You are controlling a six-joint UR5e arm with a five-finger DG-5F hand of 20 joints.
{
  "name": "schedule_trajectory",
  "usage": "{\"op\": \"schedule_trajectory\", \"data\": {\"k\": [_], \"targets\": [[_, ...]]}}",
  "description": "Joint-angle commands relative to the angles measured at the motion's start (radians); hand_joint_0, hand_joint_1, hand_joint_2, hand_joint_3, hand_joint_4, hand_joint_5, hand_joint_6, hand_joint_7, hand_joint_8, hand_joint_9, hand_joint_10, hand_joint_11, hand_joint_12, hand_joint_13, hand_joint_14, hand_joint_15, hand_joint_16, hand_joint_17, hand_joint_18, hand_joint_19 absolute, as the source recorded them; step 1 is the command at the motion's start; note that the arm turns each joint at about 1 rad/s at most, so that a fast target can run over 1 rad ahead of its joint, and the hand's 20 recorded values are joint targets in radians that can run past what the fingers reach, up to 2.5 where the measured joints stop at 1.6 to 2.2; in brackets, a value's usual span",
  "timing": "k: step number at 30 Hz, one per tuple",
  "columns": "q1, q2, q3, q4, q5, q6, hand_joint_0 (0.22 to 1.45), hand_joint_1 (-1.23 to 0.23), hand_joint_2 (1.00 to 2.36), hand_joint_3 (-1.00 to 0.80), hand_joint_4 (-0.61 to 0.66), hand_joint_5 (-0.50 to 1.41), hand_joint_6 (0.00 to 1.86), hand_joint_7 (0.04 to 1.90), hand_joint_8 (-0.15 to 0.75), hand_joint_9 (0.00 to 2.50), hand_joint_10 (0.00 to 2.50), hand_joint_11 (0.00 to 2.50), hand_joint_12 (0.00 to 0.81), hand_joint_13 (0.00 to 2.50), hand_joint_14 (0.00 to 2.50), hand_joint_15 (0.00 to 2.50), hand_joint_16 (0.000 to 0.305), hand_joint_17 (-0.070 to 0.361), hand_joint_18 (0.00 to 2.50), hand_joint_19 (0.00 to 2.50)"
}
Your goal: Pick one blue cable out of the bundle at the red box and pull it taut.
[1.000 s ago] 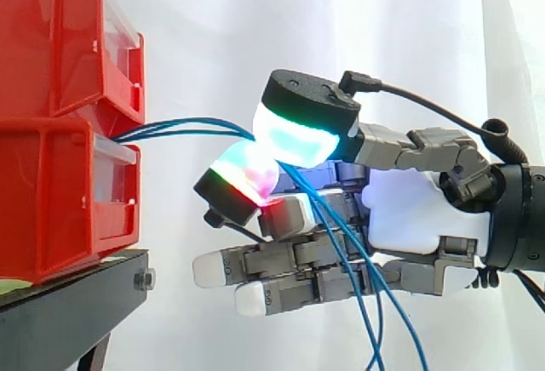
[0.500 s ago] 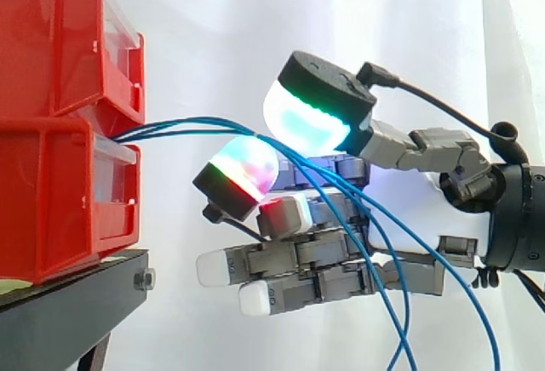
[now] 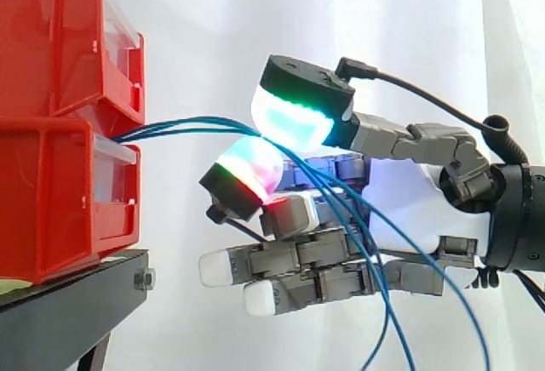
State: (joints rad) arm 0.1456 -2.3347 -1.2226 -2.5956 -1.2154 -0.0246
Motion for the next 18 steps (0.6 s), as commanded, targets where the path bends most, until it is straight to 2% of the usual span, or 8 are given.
{"op": "schedule_trajectory", "data": {"k": [1,5,10,13,16,18], "targets": [[0.000,0.000,0.000,0.000,0.000,0.002,0.63,-0.75,1.02,-0.12,0.10,-0.16,0.91,1.11,0.344,1.08,0.01,1.23,0.347,0.71,0.01,0.39,0.049,0.110,0.70,0.40],[-0.001,0.000,0.000,0.000,0.000,0.002,0.67,-0.84,1.02,-0.09,-0.01,-0.17,0.93,1.09,0.322,1.02,0.01,1.21,0.327,0.68,0.02,0.39,0.046,0.103,0.67,0.39],[0.000,0.000,0.000,0.000,0.000,0.000,0.71,-0.89,1.02,-0.14,-0.02,-0.19,0.93,1.08,0.303,0.99,0.01,1.19,0.321,0.65,0.01,0.38,0.046,0.103,0.65,0.37],[-0.001,0.000,0.000,0.000,0.000,0.000,0.79,-0.94,1.02,-0.28,0.02,-0.20,0.93,1.08,0.283,0.95,0.01,1.16,0.315,0.61,0.01,0.37,0.045,0.101,0.61,0.36],[-0.001,0.000,0.000,0.000,0.000,0.000,0.83,-0.93,1.01,-0.32,0.05,-0.21,0.94,1.04,0.263,0.89,0.01,1.17,0.314,0.60,0.01,0.37,0.045,0.101,0.57,0.37],[-0.001,0.000,0.000,0.000,0.002,0.000,0.86,-0.92,1.01,-0.35,0.02,-0.22,0.95,1.00,0.234,0.84,0.01,1.18,0.304,0.58,0.02,0.37,0.044,0.099,0.55,0.38]]}}
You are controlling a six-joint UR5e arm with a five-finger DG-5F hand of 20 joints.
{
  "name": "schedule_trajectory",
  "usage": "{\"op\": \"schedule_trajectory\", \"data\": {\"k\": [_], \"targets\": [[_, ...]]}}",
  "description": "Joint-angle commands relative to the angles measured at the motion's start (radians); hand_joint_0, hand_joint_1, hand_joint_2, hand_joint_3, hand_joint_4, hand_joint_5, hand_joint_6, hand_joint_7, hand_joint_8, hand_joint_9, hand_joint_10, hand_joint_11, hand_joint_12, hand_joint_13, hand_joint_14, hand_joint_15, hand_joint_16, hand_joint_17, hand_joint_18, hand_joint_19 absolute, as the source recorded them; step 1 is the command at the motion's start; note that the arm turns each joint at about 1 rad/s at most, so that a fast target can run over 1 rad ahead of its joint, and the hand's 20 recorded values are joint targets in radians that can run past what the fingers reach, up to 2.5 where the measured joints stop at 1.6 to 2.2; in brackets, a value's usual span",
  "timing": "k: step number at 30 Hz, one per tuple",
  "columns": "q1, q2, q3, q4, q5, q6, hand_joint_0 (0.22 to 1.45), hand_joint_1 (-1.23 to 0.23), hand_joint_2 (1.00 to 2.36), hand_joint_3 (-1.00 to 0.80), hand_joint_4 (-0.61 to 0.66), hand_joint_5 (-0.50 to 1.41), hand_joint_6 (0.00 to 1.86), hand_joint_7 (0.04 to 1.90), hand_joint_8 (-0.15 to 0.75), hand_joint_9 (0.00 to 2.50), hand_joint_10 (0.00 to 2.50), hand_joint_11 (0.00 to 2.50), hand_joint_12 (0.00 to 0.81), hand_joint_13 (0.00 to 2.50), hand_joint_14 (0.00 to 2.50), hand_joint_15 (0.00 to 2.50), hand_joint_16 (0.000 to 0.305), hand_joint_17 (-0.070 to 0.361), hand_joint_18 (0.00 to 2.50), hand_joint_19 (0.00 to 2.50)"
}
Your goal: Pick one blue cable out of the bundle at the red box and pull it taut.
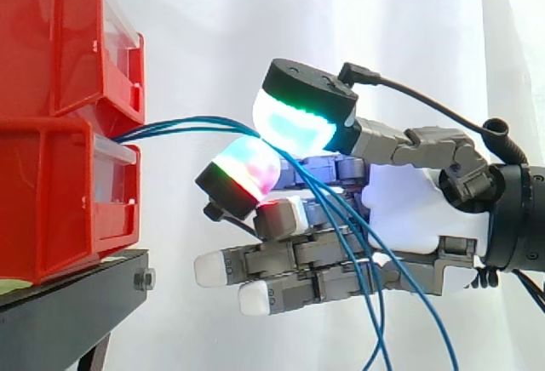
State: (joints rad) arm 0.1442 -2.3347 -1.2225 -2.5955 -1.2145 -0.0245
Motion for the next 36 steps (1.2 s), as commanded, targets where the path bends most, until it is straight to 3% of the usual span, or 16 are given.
{"op": "schedule_trajectory", "data": {"k": [1,4,10,20,25,29,36], "targets": [[0.000,0.000,0.001,0.000,0.000,0.000,0.86,-0.92,1.01,-0.35,0.02,-0.22,0.95,0.99,0.231,0.83,0.01,1.17,0.301,0.57,0.01,0.37,0.044,0.099,0.55,0.38],[0.000,0.000,0.000,0.000,0.001,0.000,0.83,-0.96,1.00,-0.49,0.03,-0.24,0.96,0.97,0.218,0.78,0.01,1.17,0.302,0.57,0.01,0.35,0.044,0.098,0.60,0.31],[0.000,0.000,0.000,0.000,0.001,0.000,0.67,-0.99,1.00,-0.50,0.10,-0.24,0.95,0.95,0.243,0.78,0.01,1.18,0.312,0.57,0.01,0.35,0.044,0.099,0.63,0.31],[0.000,0.000,0.000,0.000,0.001,0.000,0.49,-0.72,1.00,-0.50,0.15,-0.21,0.92,0.93,0.319,0.92,0.01,1.17,0.355,0.63,0.02,0.37,0.051,0.114,0.66,0.40],[0.000,0.000,0.000,0.000,0.001,0.000,0.48,-0.66,1.00,-0.50,0.15,-0.20,0.91,0.96,0.337,0.97,0.01,1.16,0.358,0.65,0.01,0.38,0.052,0.116,0.67,0.41],[0.000,0.000,0.000,0.000,0.001,0.000,0.56,-0.65,1.00,-0.50,0.14,-0.19,0.90,1.02,0.320,0.99,0.01,1.18,0.339,0.66,0.01,0.38,0.047,0.106,0.66,0.44],[0.000,0.000,0.000,0.000,0.001,0.000,0.61,-0.67,1.01,-0.24,0.11,-0.16,0.91,1.08,0.328,1.06,0.01,1.21,0.343,0.70,0.02,0.39,0.047,0.106,0.70,0.44]]}}
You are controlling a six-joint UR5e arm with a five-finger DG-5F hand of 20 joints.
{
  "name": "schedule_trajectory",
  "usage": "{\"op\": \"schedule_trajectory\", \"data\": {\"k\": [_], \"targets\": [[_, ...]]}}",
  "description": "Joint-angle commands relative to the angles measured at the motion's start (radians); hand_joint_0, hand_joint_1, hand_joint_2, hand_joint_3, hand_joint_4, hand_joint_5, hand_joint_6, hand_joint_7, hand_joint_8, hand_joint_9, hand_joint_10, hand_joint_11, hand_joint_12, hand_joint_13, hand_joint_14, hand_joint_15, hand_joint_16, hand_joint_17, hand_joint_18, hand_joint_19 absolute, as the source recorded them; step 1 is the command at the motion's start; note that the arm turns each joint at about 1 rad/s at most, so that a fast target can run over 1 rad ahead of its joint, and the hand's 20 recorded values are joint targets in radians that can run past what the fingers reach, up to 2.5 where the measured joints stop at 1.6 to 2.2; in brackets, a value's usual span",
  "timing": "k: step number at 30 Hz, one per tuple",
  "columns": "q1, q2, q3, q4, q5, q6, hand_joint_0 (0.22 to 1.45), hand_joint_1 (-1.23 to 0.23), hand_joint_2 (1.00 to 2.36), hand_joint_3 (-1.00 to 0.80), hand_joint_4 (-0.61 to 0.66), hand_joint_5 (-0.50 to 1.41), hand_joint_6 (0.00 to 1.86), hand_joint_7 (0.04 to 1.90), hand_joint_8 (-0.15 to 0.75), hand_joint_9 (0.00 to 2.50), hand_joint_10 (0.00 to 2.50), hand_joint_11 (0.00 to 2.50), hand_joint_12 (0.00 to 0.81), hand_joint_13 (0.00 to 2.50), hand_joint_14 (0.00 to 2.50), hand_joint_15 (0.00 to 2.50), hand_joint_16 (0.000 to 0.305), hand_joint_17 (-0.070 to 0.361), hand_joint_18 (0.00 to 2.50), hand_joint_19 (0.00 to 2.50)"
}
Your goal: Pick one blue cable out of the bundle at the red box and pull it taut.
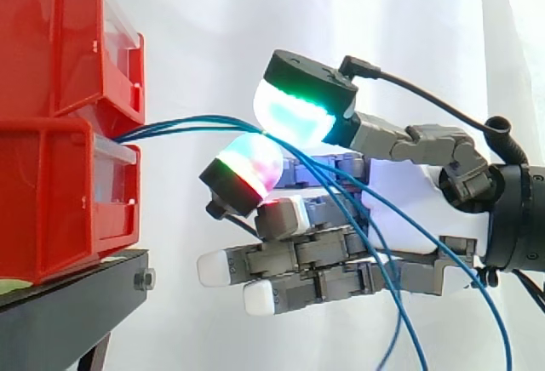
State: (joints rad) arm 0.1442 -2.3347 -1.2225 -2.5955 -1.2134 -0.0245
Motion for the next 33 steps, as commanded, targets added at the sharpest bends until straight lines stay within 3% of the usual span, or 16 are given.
{"op": "schedule_trajectory", "data": {"k": [1,7,14,19,22,33], "targets": [[0.000,0.000,0.000,0.000,0.000,0.000,0.61,-0.68,1.01,-0.21,0.11,-0.16,0.91,1.08,0.329,1.06,0.01,1.20,0.349,0.70,0.01,0.39,0.048,0.108,0.71,0.43],[0.000,0.000,0.000,0.000,0.000,0.000,0.64,-0.77,1.02,-0.11,0.06,-0.16,0.92,1.09,0.323,1.04,0.01,1.20,0.345,0.70,0.01,0.38,0.047,0.106,0.71,0.42],[0.000,0.000,0.000,0.000,0.000,0.000,0.72,-0.91,1.02,-0.27,0.00,-0.18,0.92,1.06,0.282,0.96,0.01,1.16,0.321,0.63,0.02,0.37,0.045,0.101,0.65,0.38],[0.000,0.000,0.000,0.000,0.000,0.000,0.79,-0.93,1.01,-0.34,-0.01,-0.20,0.92,1.14,0.267,0.92,0.01,1.13,0.319,0.60,0.01,0.35,0.045,0.100,0.61,0.37],[0.000,0.000,0.000,0.000,0.000,0.000,0.83,-0.89,1.01,-0.31,0.02,-0.21,0.93,1.09,0.253,0.87,0.01,1.09,0.318,0.55,0.01,0.35,0.045,0.101,0.56,0.39],[0.000,0.000,0.000,0.000,0.000,0.000,0.85,-0.91,1.00,-0.45,0.05,-0.23,0.92,0.98,0.227,0.77,0.02,1.04,0.312,0.51,0.01,0.32,0.044,0.099,0.53,0.34]]}}
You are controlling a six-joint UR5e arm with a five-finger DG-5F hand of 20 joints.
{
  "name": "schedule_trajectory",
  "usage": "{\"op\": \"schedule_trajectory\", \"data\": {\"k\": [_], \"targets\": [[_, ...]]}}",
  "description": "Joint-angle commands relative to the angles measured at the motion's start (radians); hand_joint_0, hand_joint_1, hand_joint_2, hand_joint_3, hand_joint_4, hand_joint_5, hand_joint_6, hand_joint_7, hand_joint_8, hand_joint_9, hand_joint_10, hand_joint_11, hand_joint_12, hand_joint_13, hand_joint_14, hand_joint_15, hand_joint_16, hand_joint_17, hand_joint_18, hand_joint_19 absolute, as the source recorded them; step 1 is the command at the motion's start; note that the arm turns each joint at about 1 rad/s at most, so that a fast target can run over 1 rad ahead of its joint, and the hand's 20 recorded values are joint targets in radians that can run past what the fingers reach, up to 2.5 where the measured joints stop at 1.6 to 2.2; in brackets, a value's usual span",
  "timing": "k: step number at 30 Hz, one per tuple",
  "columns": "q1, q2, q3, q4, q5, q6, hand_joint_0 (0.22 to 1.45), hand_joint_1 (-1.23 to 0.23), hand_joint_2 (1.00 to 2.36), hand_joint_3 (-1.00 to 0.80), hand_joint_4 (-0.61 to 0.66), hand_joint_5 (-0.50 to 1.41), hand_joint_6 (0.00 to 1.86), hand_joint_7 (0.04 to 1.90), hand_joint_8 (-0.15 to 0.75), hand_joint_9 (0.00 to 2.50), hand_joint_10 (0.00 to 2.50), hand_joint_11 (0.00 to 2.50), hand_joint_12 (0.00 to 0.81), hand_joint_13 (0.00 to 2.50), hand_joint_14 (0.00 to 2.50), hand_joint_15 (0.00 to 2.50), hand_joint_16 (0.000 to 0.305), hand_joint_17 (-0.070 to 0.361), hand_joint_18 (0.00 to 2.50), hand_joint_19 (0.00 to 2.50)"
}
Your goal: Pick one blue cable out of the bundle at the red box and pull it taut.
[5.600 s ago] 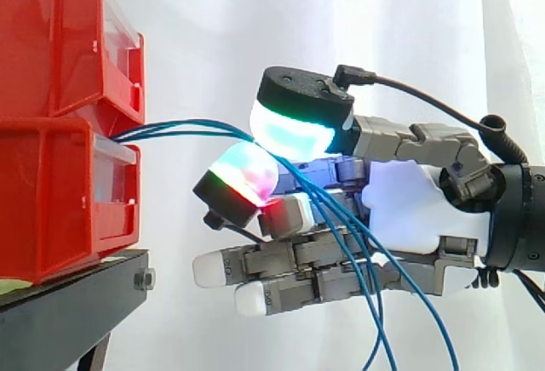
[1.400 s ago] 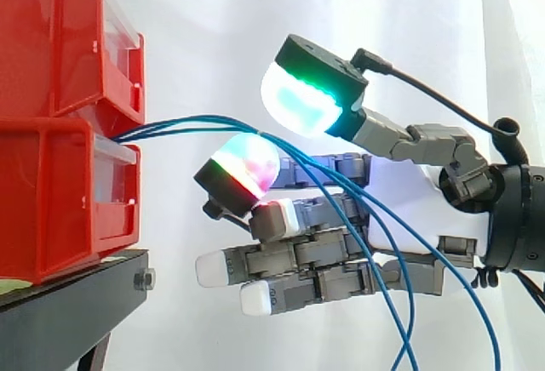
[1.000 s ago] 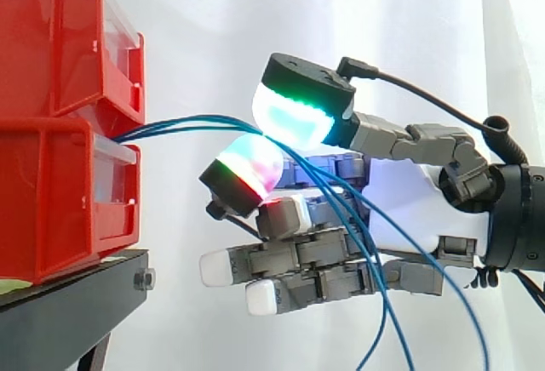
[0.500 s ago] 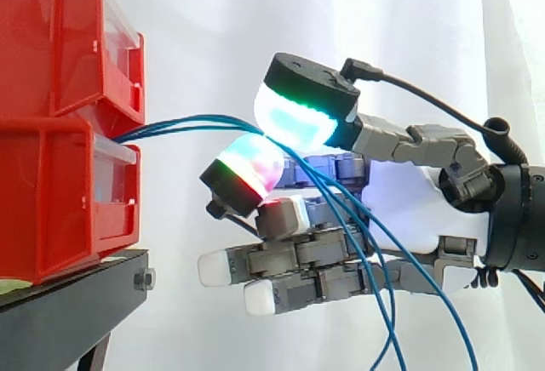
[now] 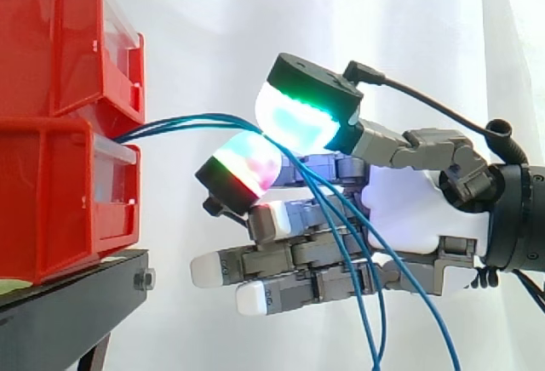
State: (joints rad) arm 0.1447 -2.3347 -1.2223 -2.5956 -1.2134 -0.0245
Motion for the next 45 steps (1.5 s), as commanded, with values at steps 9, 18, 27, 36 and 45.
{"op": "schedule_trajectory", "data": {"k": [9,18,27,36,45], "targets": [[-0.001,0.000,0.000,0.002,0.000,0.000,0.80,-0.97,1.00,-0.50,0.05,-0.25,0.92,0.94,0.206,0.71,0.01,1.01,0.307,0.50,0.01,0.29,0.042,0.095,0.55,0.25],[0.001,0.000,0.001,0.003,0.000,0.000,0.52,-0.80,1.00,-0.50,0.12,-0.22,0.89,0.94,0.285,0.86,0.01,1.07,0.335,0.57,0.01,0.34,0.046,0.104,0.60,0.35],[0.001,0.000,0.000,0.000,0.000,0.000,0.57,-0.64,1.00,-0.50,0.09,-0.19,0.87,1.02,0.290,0.99,0.01,1.11,0.330,0.63,0.01,0.35,0.045,0.100,0.63,0.41],[0.001,0.000,0.000,0.000,0.000,0.000,0.63,-0.74,1.02,-0.20,0.06,-0.18,0.90,1.06,0.294,1.02,0.01,1.17,0.326,0.66,0.01,0.37,0.044,0.098,0.66,0.39],[0.001,0.000,0.000,0.000,0.000,0.000,0.72,-0.86,1.02,-0.21,0.01,-0.21,0.92,0.99,0.283,0.95,0.01,1.15,0.321,0.64,0.01,0.35,0.043,0.096,0.65,0.36]]}}
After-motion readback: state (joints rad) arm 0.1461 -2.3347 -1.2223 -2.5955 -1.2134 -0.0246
